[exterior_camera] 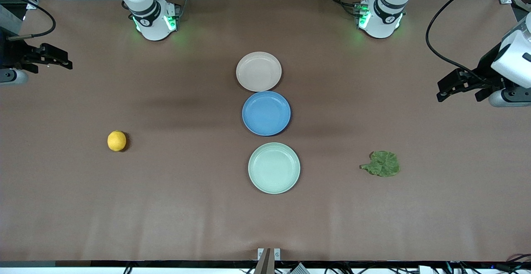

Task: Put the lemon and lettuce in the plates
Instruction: 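Reach the right gripper to the lemon while the left gripper reaches the lettuce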

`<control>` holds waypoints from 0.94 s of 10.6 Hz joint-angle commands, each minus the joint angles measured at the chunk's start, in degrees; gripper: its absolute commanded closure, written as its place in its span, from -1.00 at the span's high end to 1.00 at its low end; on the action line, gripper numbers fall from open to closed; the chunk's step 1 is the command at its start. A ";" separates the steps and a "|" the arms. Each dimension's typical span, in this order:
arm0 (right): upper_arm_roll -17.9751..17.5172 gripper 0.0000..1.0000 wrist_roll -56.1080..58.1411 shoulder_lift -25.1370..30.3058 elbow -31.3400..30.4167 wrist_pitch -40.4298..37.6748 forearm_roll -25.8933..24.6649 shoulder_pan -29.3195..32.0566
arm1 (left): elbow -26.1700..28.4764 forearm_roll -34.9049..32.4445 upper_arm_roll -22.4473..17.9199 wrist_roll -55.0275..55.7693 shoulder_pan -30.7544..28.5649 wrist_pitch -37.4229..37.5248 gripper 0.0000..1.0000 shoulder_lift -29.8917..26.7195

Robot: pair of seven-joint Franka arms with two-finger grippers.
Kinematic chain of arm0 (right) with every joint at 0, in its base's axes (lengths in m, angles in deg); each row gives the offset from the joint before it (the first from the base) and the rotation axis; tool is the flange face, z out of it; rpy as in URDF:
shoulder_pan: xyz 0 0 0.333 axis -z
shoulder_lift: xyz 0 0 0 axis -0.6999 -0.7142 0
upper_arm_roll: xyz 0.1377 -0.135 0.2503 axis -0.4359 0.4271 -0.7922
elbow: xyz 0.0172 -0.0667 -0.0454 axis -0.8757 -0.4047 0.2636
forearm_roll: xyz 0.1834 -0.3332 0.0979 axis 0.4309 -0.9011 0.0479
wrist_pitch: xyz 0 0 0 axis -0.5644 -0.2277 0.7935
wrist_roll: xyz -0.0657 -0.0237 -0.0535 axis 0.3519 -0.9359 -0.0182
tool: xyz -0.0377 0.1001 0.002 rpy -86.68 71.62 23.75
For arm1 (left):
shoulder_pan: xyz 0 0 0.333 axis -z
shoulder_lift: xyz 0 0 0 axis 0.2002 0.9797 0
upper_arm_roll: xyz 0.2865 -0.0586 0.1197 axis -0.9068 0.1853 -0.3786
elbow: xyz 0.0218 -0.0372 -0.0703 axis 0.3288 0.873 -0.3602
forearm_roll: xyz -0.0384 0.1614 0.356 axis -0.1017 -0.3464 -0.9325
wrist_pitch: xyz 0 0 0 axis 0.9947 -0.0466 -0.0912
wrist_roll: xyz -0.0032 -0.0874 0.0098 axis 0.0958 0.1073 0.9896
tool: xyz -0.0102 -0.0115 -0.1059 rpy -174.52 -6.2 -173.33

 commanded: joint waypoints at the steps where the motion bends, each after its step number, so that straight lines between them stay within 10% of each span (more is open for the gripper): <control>1: -0.17 1.00 0.79 0.29 -0.12 -0.48 0.18 0.55 | 0.66 0.95 -0.19 -2.31 0.06 0.61 1.00 -0.66; 10: -0.17 1.00 0.97 -0.32 -7.31 6.71 0.18 1.87 | 1.54 0.51 -0.63 -2.67 -0.28 -3.86 1.00 5.83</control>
